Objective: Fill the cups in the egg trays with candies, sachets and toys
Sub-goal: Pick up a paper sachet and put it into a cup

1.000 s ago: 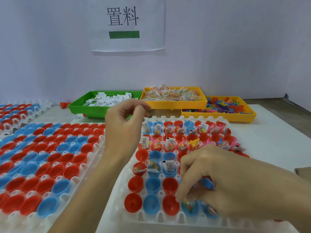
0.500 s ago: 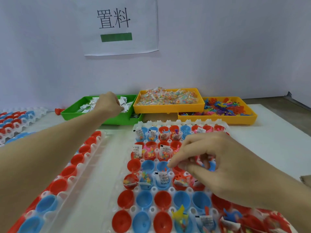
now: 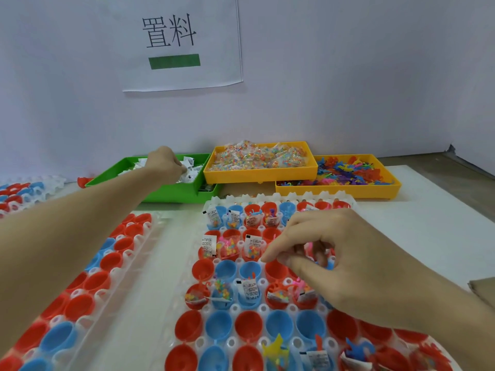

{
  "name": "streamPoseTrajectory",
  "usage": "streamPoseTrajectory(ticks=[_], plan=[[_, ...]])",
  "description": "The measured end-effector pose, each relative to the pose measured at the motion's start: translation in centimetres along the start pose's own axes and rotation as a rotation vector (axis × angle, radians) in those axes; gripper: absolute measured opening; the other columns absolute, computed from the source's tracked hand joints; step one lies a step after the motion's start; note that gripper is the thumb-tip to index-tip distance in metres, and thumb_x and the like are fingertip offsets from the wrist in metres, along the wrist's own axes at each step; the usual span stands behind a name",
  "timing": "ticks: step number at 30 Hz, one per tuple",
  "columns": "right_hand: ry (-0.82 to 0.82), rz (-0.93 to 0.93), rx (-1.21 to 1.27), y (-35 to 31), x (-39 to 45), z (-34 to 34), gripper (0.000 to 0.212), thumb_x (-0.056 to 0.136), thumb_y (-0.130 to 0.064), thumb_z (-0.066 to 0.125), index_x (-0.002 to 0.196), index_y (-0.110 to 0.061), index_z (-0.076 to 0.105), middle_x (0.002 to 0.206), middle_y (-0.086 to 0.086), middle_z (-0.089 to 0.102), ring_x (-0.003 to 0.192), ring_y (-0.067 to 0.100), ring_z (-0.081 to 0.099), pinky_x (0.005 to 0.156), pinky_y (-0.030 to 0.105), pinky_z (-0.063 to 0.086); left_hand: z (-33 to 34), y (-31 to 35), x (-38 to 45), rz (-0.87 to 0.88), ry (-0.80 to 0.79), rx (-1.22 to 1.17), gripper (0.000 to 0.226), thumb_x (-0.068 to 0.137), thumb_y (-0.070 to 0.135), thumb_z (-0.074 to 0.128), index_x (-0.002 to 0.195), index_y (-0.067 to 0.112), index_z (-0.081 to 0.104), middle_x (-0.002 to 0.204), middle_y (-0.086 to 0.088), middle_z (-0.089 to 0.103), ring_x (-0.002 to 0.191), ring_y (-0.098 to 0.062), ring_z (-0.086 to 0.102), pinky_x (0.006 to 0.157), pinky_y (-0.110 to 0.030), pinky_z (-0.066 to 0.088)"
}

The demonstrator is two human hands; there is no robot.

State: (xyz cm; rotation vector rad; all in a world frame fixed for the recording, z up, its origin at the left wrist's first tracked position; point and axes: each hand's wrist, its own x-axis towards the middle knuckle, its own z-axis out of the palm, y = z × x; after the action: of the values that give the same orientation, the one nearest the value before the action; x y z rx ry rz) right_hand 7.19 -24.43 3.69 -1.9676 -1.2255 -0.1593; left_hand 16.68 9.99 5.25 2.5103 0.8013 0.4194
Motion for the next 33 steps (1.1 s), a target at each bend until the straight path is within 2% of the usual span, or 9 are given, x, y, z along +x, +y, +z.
streamPoseTrajectory(ticks=[4,9,12,16,20,23,26,28,33], plan=[[-0.085,0.043,0.044,-0.1,0.0,-0.5,0.024,0.089,-0.013,0.069,0.092,-0.036,0.078,0.082,-0.015,0.066,0.078,0.006,0.061,0.062,0.006,0.042,0.0,-0.5,0.2,0.059,0.057,-0.021,0.025,0.097,0.019,0.062,0.099,-0.005,0.071,0.089,-0.019,0.063,0.082,-0.028,0.054,0.071,-0.032,0.041],[-0.085,0.077,0.055,-0.2,0.1,-0.5,0.029,0.090,-0.009,0.069,0.092,-0.037,0.078,0.084,-0.022,0.067,0.081,0.004,0.062,0.064,0.007,0.043,-0.3,-0.7,-0.2,0.080,0.149,-0.146,0.021,0.098,0.016,0.061,0.105,0.000,0.073,0.099,-0.017,0.067,0.077,-0.022,0.056,0.074,-0.031,0.043],[-0.058,0.085,0.044,-0.1,0.2,-0.5,0.029,0.090,-0.009,0.069,0.091,-0.036,0.079,0.083,-0.024,0.067,0.080,0.002,0.062,0.063,0.006,0.043,-0.6,-0.6,-0.5,0.080,0.232,-0.280,0.015,0.095,0.014,0.063,0.102,0.007,0.074,0.087,-0.005,0.065,0.067,-0.010,0.056,0.065,-0.023,0.045],[-0.047,0.112,0.034,0.1,0.1,-0.4,0.028,0.090,-0.007,0.069,0.090,-0.034,0.079,0.083,-0.022,0.067,0.079,0.001,0.061,0.062,0.006,0.043,-0.9,-0.8,-0.9,0.051,0.236,-0.397,0.003,0.089,0.017,0.072,0.090,0.015,0.074,0.073,0.007,0.064,0.063,-0.003,0.057,0.054,-0.016,0.041],[-0.059,0.125,0.022,0.3,0.1,-0.4,0.028,0.090,-0.008,0.069,0.091,-0.034,0.079,0.086,-0.024,0.066,0.083,0.001,0.061,0.065,0.008,0.044,-0.8,-1.0,-0.9,0.008,0.201,-0.457,0.005,0.085,0.015,0.077,0.087,0.018,0.074,0.075,0.006,0.067,0.064,-0.003,0.059,0.052,-0.010,0.041],[-0.054,0.123,0.010,0.4,0.0,-0.5,0.028,0.089,-0.008,0.069,0.091,-0.034,0.079,0.086,-0.027,0.066,0.085,0.001,0.062,0.068,0.008,0.045,-0.7,-0.7,-0.8,-0.018,0.203,-0.488,0.007,0.084,0.020,0.077,0.091,0.020,0.074,0.087,0.003,0.067,0.082,-0.011,0.061,0.075,-0.019,0.043],[-0.050,0.130,0.004,0.4,0.0,-0.5,0.028,0.090,-0.009,0.069,0.091,-0.035,0.079,0.088,-0.027,0.066,0.087,0.002,0.062,0.070,0.009,0.046,-0.6,-0.5,-0.7,-0.058,0.193,-0.505,0.014,0.087,0.021,0.072,0.100,0.018,0.075,0.098,0.000,0.064,0.093,-0.017,0.055,0.082,-0.026,0.040],[-0.048,0.132,0.004,0.3,0.0,-0.5,0.027,0.090,-0.010,0.069,0.091,-0.036,0.078,0.088,-0.026,0.066,0.087,0.003,0.062,0.071,0.010,0.046,-0.8,-0.6,-0.7,-0.079,0.190,-0.514,0.016,0.088,0.020,0.070,0.103,0.018,0.075,0.102,-0.001,0.064,0.090,-0.018,0.055,0.080,-0.027,0.042],[-0.020,0.144,0.009,0.2,0.0,-0.4,0.027,0.091,-0.010,0.068,0.092,-0.034,0.079,0.085,-0.028,0.065,0.083,-0.001,0.061,0.067,0.007,0.045,-1.3,-0.3,-1.5,-0.099,0.251,-0.582,0.005,0.084,0.019,0.074,0.088,0.021,0.072,0.099,-0.005,0.072,0.066,-0.010,0.054,0.067,-0.025,0.046]])
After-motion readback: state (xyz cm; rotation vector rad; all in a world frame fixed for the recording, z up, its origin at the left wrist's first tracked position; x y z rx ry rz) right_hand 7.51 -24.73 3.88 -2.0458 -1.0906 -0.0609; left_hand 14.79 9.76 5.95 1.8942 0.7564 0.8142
